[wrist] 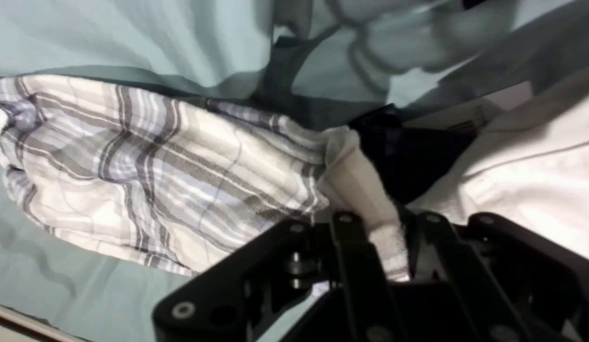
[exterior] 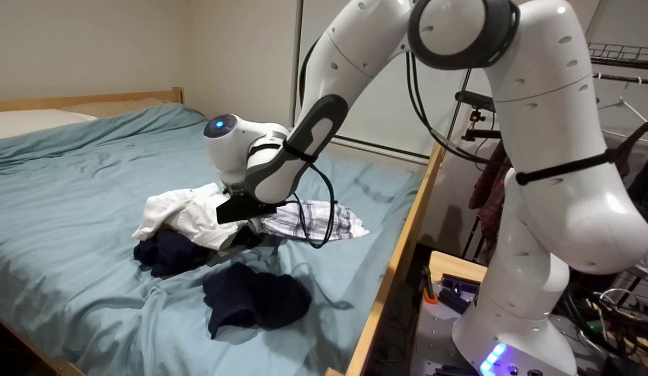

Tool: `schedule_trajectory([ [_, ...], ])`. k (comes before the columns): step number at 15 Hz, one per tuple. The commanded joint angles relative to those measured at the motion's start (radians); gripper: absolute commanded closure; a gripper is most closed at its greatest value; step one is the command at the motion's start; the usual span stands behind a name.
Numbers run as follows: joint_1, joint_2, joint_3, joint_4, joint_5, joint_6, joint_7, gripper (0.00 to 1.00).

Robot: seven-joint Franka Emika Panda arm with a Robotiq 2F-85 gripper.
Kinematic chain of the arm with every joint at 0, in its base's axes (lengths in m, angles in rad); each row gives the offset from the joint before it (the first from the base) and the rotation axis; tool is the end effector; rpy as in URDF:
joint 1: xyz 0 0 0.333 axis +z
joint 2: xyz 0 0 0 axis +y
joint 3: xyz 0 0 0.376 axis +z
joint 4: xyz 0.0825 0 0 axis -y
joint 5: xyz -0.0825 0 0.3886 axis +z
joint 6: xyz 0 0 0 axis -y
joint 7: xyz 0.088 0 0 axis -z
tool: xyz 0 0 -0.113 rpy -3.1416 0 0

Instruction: Fold the checked trousers

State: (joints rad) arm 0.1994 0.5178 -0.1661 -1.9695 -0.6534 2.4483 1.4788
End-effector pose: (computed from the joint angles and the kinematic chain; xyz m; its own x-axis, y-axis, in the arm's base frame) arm 0.6441 0.0256 0.2493 0.5968 -0.6842 0.4193 -0.7966 -0.5677 0.2074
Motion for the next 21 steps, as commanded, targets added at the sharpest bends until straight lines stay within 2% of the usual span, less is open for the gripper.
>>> schedule_trajectory([
  [1,-0.071,-0.089,0.043,-0.144,0.077,0.169,-0.075,0.97],
  [5,-0.17,-0.13,0.023,-0.322,0.304,0.221,-0.174,0.97],
  [8,-0.293,-0.166,0.026,-0.421,0.509,0.245,-0.342,0.97],
  [11,-0.403,-0.235,0.005,-0.466,0.684,0.222,-0.532,0.97],
  [13,-0.436,-0.291,-0.038,-0.461,0.749,0.172,-0.615,0.97],
  [16,-0.441,-0.358,-0.116,-0.42,0.732,0.095,-0.652,0.97],
  [18,-0.458,-0.378,-0.142,-0.39,0.749,0.052,-0.669,0.97],
  [21,-0.504,-0.368,-0.157,-0.394,0.875,0.028,-0.741,0.97],
])
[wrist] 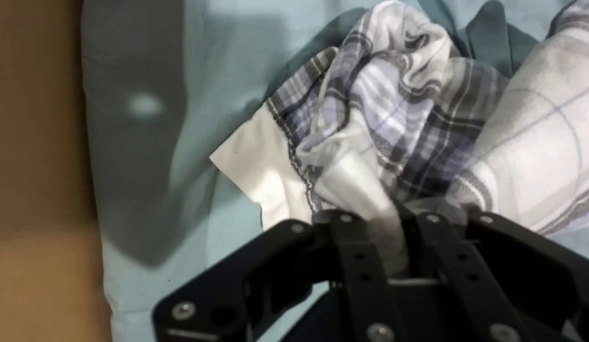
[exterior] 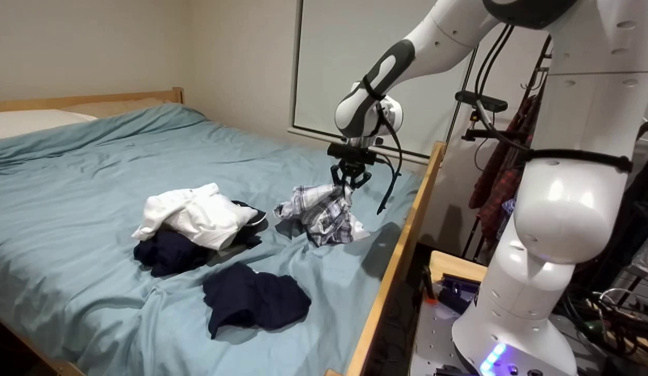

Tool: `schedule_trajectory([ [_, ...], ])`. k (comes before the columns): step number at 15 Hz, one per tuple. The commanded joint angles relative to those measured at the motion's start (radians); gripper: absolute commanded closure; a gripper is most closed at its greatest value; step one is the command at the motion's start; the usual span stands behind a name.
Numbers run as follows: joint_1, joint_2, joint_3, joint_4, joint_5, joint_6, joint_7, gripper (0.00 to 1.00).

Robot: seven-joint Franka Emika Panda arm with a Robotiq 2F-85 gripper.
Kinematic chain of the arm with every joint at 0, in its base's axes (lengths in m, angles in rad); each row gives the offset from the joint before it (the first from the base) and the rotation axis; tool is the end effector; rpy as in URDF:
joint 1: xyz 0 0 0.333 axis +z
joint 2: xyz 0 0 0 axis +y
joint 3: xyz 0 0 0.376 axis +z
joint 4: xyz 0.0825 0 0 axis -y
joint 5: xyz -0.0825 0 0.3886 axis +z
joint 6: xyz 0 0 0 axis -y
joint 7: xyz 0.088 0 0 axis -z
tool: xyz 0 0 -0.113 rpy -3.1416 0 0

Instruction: Fold the checked trousers

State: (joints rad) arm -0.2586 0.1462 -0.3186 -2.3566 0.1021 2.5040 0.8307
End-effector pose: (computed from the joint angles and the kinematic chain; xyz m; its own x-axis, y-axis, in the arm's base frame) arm 0.4383 -0.2845 0.3211 0.0845 -0.9964 -0.0052 -0.9963 -0.0844 -0.0179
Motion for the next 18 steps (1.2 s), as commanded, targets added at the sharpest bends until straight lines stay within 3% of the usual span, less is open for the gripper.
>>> schedule_trajectory([
  [1,-0.06,0.014,-0.005,-0.014,0.178,-0.024,-0.128,0.97],
  [4,-0.109,0.089,-0.008,-0.056,0.378,-0.006,-0.217,0.97],
  [8,-0.18,0.211,-0.007,-0.044,0.558,0.019,-0.309,0.97],
  [13,-0.19,0.325,-0.032,0.082,0.583,0.0,-0.318,0.97],
  [14,-0.18,0.33,-0.031,0.105,0.572,0.004,-0.317,0.64],
  [17,-0.104,0.326,-0.037,0.124,0.518,0.077,-0.267,0.5],
  [18,-0.05,0.314,-0.039,0.11,0.489,0.127,-0.226,0.44],
])
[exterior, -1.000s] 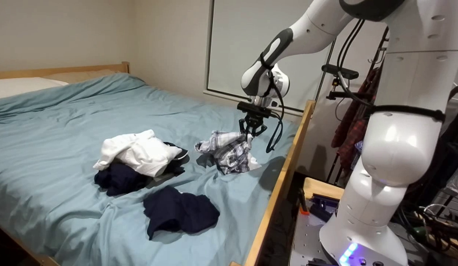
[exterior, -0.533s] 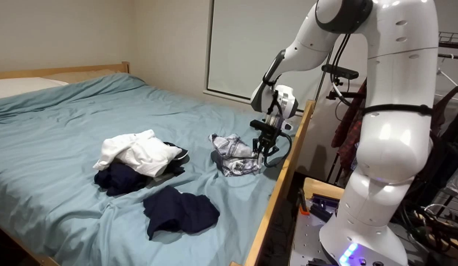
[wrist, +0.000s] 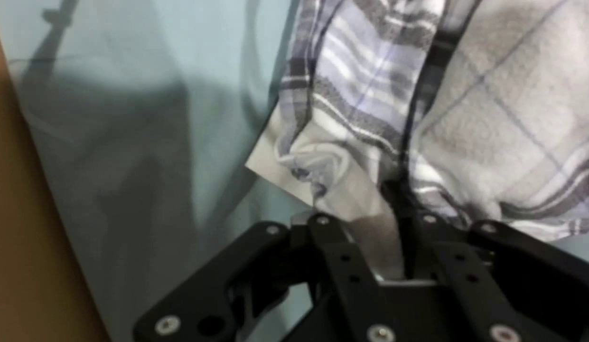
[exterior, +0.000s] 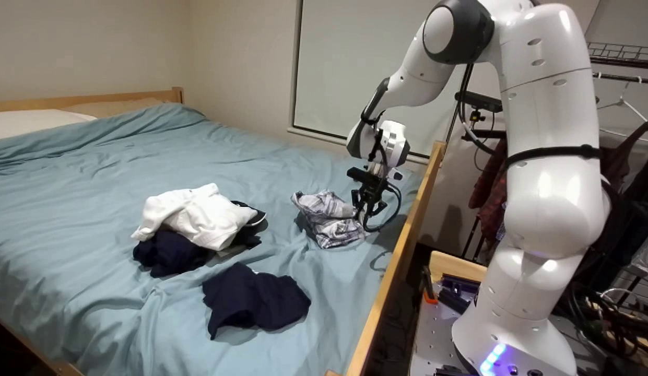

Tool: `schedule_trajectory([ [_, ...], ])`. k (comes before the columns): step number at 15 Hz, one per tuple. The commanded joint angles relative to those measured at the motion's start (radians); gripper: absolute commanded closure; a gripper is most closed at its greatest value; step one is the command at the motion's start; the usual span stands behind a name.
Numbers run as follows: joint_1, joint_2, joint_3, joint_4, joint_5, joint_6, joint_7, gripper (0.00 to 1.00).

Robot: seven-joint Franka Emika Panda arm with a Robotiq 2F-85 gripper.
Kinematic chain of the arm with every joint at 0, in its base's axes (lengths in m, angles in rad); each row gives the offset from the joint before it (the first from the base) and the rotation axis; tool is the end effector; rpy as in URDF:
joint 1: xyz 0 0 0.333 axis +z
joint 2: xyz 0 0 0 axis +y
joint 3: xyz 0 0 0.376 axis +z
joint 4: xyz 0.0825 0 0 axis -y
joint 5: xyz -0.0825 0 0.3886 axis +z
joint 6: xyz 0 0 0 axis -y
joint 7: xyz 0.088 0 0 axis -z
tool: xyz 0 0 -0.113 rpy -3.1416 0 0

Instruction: Fold the checked trousers

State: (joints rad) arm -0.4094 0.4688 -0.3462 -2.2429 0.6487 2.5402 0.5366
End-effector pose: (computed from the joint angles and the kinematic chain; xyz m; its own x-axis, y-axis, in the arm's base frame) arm 0.3960 -0.3821 0.2009 -0.2447 -0.9502 -0.1928 -0.9649 0.2582 -0.0479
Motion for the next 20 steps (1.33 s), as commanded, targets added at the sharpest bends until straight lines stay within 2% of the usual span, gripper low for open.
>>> schedule_trajectory([
  [1,0.136,-0.008,-0.016,-0.005,-0.092,0.124,0.092,0.38],
  [5,0.326,-0.01,-0.062,-0.022,-0.31,0.198,0.328,0.12],
  [7,0.443,0.0,-0.134,-0.017,-0.452,0.202,0.502,0.02],
  [8,0.483,0.003,-0.158,-0.009,-0.51,0.182,0.57,0.0],
  [10,0.531,0.0,-0.184,0.0,-0.607,0.144,0.661,0.0],
  [13,0.559,-0.016,-0.192,-0.012,-0.698,0.121,0.752,0.0],
  [16,0.632,-0.029,-0.263,-0.03,-0.817,0.081,0.944,0.0],
  [18,0.63,-0.049,-0.264,-0.043,-0.87,0.057,0.997,0.0],
  [19,0.626,-0.054,-0.261,-0.047,-0.891,0.047,1.018,0.1],
  [20,0.617,-0.06,-0.253,-0.05,-0.903,0.038,1.027,0.26],
])
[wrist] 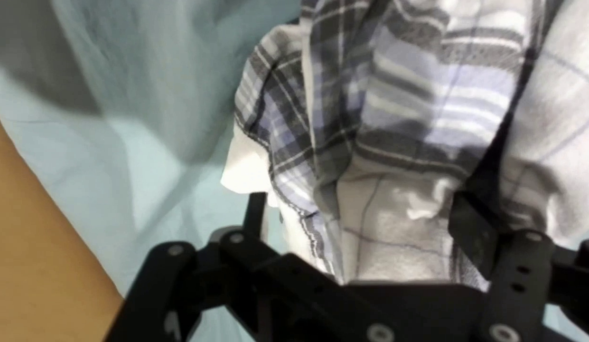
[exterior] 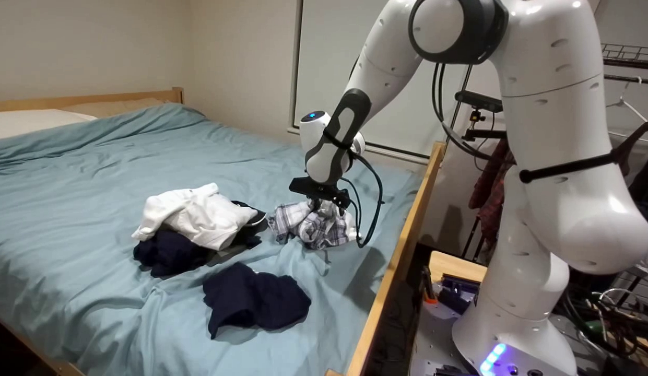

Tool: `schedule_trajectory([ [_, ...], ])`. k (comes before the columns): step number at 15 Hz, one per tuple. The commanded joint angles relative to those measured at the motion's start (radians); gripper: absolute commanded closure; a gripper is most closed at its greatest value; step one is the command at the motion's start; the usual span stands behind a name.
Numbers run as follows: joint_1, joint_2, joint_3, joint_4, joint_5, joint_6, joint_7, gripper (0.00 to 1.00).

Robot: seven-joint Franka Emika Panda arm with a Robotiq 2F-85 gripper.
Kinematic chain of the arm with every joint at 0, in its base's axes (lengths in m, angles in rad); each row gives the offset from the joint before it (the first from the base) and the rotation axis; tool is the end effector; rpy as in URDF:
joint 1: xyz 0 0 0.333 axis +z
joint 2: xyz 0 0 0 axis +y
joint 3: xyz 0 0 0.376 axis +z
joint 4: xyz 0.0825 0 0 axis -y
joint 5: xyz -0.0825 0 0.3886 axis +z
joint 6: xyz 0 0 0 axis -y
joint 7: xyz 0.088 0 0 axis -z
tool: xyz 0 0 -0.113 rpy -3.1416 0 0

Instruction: Fold the checked trousers

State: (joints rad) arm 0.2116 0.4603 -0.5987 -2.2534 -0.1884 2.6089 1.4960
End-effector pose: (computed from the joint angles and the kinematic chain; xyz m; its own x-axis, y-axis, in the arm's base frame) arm 0.5225 -0.2063 0.2344 -0.0783 -0.9422 0.3259 -0.9875 0.1182 0.1043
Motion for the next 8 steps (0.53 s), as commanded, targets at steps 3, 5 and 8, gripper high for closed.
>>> schedule_trajectory([
  [3,-0.038,-0.045,0.021,-0.035,-0.086,-0.074,0.082,0.46],
  [5,-0.067,-0.03,0.036,-0.027,-0.08,-0.103,0.08,0.59],
  [8,-0.126,-0.005,0.068,-0.013,-0.059,-0.107,0.065,0.8],
])
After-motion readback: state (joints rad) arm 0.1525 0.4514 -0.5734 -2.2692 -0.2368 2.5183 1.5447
